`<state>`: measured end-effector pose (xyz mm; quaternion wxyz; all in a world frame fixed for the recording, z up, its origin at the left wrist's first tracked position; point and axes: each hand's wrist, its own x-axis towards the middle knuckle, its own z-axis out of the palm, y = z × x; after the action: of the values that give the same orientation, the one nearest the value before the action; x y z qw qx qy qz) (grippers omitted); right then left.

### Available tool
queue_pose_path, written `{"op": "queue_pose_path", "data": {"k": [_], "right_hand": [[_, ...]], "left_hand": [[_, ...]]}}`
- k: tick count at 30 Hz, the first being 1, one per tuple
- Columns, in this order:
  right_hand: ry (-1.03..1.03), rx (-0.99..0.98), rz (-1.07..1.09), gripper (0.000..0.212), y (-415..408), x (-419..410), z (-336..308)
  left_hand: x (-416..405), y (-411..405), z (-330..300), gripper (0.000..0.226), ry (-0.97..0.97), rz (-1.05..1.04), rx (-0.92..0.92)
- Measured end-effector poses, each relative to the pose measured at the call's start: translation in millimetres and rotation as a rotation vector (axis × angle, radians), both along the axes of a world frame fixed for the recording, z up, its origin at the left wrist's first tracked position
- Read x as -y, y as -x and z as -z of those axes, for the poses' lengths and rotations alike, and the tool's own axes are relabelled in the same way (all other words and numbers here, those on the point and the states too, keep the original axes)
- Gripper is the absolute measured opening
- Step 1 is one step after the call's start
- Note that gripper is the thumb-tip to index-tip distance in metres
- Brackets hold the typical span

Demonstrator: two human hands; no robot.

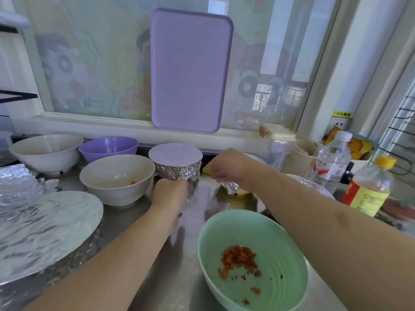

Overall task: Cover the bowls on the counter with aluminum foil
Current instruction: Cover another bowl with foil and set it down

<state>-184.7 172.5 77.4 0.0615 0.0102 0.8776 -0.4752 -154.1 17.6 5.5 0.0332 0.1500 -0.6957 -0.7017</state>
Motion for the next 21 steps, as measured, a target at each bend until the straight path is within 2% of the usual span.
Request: {"op": "queue_pose_path", "data": {"k": [2,5,6,9,11,14,16,17,19,21], "right_hand": [[0.051,-0.049,0.060,0.010,-7.1,-16.0,-10.6],[0.144,-0.105,0.155,0.014,-7.9,-48.4,-23.6],[0.115,-0.129,0.199,0.016,-7.4,-60.1,-26.6],[-0.194,-0.206,0.291,0.027,-6.6,-92.5,-27.2],[-0.304,-0.196,0.313,0.028,-15.0,-103.5,-26.0],[-0.597,-0.126,0.175,0.031,-19.5,-106.2,-22.4],[-0.720,-0.081,0.120,0.031,-10.0,-105.6,-15.3],[-0.739,-0.068,0.120,0.030,-6.7,-102.8,-13.1],[-0.651,-0.071,0.135,0.028,1.9,-99.1,-7.9],[-0.623,-0.092,0.158,0.021,8.0,-96.5,-6.4]], "left_hand": [[-4.7,-0.8,-8.1,0.012,0.010,0.005,0.000],[-20.6,-4.2,-24.5,0.014,-0.068,0.120,0.002],[-27.9,-5.0,-29.3,0.013,-0.060,0.159,0.002],[-47.0,0.6,-36.8,0.010,0.059,0.232,-0.032],[-57.8,9.8,-37.6,0.014,0.155,0.262,-0.044],[-70.5,19.8,-34.0,0.019,0.214,0.283,-0.048],[-75.6,26.3,-31.7,0.012,0.138,0.308,-0.025],[-77.1,29.3,-31.1,0.010,0.099,0.315,-0.021],[-77.4,32.6,-32.4,0.019,0.067,0.301,-0.023],[-73.9,34.8,-33.8,0.014,0.062,0.270,-0.035]]}}
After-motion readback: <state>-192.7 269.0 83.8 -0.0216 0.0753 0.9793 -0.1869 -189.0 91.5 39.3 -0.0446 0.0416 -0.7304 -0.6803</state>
